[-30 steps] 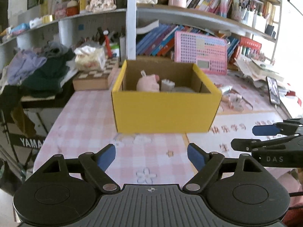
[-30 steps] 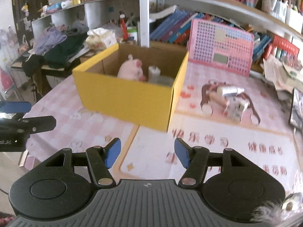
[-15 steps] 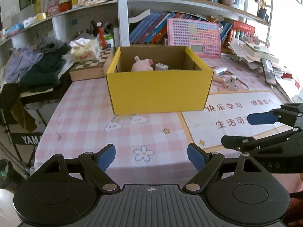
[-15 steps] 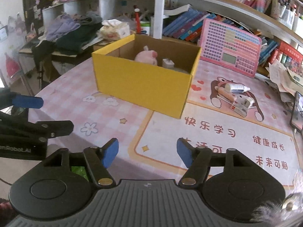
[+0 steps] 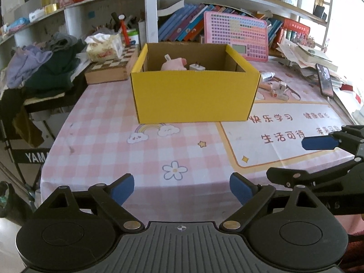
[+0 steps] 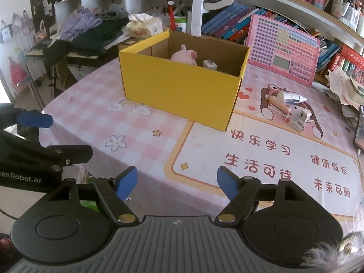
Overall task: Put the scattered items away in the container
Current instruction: 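Lift both tools out of the box and pull back, then move both tools toward the staple box and small white plug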
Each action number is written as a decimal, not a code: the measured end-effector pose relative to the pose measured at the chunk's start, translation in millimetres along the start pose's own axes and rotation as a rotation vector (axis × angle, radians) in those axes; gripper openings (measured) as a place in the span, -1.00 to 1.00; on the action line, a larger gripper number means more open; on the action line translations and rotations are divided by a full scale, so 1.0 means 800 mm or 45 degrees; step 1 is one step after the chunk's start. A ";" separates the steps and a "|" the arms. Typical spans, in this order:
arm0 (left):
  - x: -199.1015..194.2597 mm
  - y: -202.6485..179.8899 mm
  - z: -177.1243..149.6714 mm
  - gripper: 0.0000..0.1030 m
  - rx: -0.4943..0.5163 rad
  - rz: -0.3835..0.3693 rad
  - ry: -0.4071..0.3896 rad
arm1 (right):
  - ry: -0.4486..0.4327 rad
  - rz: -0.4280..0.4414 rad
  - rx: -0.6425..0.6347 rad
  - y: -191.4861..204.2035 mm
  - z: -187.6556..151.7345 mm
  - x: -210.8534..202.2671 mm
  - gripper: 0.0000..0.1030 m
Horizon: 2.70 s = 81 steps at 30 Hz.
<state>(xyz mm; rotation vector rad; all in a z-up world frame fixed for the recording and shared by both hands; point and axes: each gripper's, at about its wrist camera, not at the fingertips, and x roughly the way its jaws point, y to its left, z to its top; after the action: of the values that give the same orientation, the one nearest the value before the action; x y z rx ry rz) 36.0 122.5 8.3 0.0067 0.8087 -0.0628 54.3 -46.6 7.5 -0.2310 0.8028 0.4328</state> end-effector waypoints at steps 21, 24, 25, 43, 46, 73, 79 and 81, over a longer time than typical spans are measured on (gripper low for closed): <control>0.045 -0.032 0.006 0.88 0.051 -0.132 0.116 | 0.118 -0.187 0.103 -0.039 -0.021 0.001 0.78; 0.048 -0.038 0.010 0.88 0.068 -0.146 0.112 | 0.121 -0.200 0.106 -0.043 -0.024 0.001 0.78; 0.048 -0.040 0.010 0.88 0.074 -0.150 0.112 | 0.121 -0.203 0.107 -0.044 -0.024 0.001 0.78; 0.072 -0.093 0.027 0.88 0.128 -0.272 0.146 | 0.138 -0.260 0.178 -0.093 -0.039 -0.004 0.79; 0.076 -0.111 0.032 0.88 0.168 -0.318 0.151 | 0.140 -0.281 0.217 -0.109 -0.046 -0.007 0.79; 0.144 -0.258 0.098 0.88 0.287 -0.434 0.041 | 0.076 -0.399 0.325 -0.285 -0.035 0.007 0.79; 0.173 -0.279 0.124 0.88 0.243 -0.352 -0.013 | 0.043 -0.340 0.340 -0.332 -0.013 0.033 0.78; 0.183 -0.283 0.133 0.88 0.213 -0.328 -0.015 | 0.015 -0.315 0.351 -0.346 -0.005 0.039 0.78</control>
<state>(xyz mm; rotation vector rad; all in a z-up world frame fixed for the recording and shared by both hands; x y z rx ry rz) 200.5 -114.4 -20.4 0.0599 0.7872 -0.3733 197.8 -284.5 -7.9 -0.0744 0.8243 0.0858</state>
